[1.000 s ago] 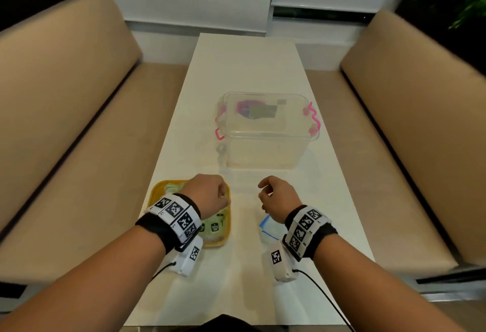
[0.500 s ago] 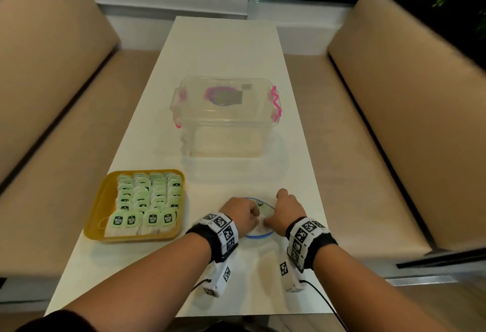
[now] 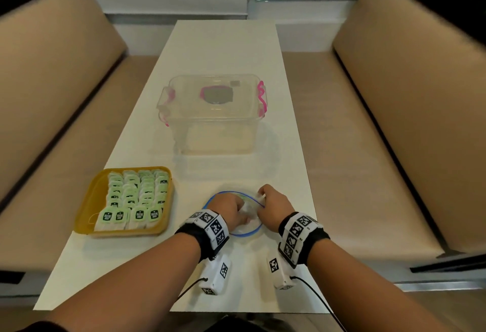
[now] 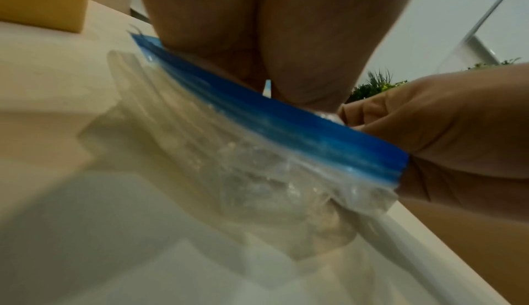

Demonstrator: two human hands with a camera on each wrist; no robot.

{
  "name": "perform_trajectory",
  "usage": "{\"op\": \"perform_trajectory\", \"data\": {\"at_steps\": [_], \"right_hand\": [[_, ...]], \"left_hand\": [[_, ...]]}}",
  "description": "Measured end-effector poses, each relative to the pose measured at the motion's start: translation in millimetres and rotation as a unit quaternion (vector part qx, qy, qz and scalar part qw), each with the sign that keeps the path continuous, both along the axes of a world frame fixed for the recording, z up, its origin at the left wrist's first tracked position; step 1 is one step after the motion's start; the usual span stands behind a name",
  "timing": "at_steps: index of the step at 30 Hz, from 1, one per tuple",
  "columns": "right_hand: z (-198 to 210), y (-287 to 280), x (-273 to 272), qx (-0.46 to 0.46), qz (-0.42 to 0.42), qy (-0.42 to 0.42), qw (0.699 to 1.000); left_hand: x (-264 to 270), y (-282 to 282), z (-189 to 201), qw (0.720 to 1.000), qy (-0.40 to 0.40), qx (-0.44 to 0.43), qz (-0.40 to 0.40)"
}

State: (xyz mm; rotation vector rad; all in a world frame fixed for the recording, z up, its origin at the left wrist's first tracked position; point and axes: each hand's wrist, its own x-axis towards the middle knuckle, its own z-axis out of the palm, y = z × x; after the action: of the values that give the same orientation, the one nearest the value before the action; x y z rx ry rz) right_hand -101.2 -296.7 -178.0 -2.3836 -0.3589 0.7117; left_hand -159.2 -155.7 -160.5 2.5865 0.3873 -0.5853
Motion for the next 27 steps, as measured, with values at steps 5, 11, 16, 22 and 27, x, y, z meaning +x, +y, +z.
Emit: {"op": "perform_trajectory", "data": {"at_steps": [5,11,16,22,27], "right_hand": [[6.7,-4.9,1.4,-0.046,0.052,-0.059,0.996],[25.9,-6.4,-4.8,0.170,0.046,-0.131,0.976],[33.0,-6.3,-3.0,0.182,0.033,-0.077,0.980],[21.8,-8.0,0.9,0.112,0.039,-0.075,0.990],[12.4,-7.8,-4.7,0.060,0.080,-0.074,0.992]], "left_hand": [[-7.9,18.3,16.3,0.998,-0.051,-0.023,0.006],[-12.6,25.2,20.9,0.976,-0.167,-0.131,0.053],[-11.7,13.9,22.8,0.970,-0.177,-0.152,0.064],[-1.8,11.8,-0.2,0.995,-0.075,0.052,0.044],[8.1,12.2,-9.8,0.993,-0.065,0.096,0.012]]}}
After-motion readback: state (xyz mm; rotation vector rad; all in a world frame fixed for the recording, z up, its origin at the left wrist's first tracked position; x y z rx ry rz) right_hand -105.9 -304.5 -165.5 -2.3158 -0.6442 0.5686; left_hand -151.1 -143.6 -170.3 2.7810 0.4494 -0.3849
